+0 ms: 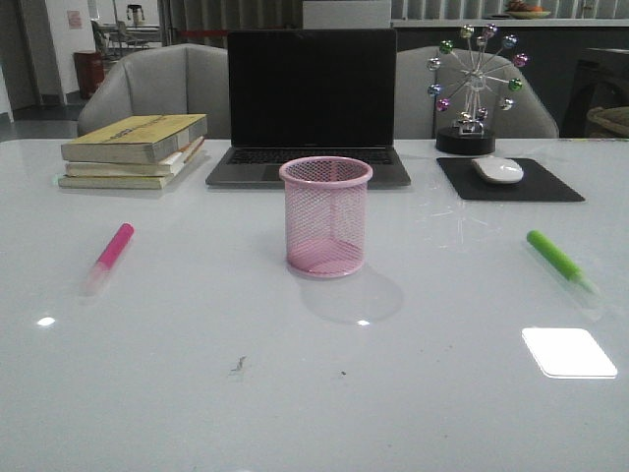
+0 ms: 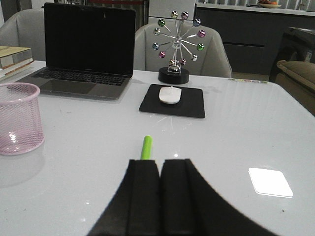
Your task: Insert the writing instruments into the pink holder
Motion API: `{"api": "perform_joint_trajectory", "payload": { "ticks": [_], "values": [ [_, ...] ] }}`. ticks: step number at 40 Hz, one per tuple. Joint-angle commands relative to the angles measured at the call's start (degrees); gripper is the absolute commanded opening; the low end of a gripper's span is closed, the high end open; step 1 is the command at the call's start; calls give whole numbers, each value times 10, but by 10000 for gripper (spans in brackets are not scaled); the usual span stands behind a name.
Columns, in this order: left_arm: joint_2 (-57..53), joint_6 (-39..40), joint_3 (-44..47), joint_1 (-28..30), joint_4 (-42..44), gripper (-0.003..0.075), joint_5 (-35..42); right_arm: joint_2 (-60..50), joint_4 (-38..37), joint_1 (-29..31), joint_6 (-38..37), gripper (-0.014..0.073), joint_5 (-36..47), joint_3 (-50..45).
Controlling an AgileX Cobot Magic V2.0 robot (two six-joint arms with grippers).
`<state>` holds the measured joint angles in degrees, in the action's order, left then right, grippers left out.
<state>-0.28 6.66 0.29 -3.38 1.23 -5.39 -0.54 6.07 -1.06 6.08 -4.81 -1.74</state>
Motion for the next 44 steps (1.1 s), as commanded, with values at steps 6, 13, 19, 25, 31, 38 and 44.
{"api": "perform_joint_trajectory", "payload": {
  "ticks": [6,13,19,25,31,38,44],
  "values": [
    [-13,3,3,-3,1,101,54,-11,-4,2,4,28,48,0],
    [-13,3,3,-3,1,101,54,-11,-4,2,4,28,48,0],
    [-13,3,3,-3,1,101,54,-11,-4,2,4,28,48,0],
    [-13,3,3,-3,1,101,60,-11,-4,2,4,28,48,0],
    [-13,3,3,-3,1,101,63,-11,-4,2,4,28,52,0],
    [-13,3,3,-3,-2,101,78,-11,-4,2,4,28,59,0],
    [-13,3,-4,-3,2,101,124,-11,4,2,-1,28,113,0]
  ]
}}
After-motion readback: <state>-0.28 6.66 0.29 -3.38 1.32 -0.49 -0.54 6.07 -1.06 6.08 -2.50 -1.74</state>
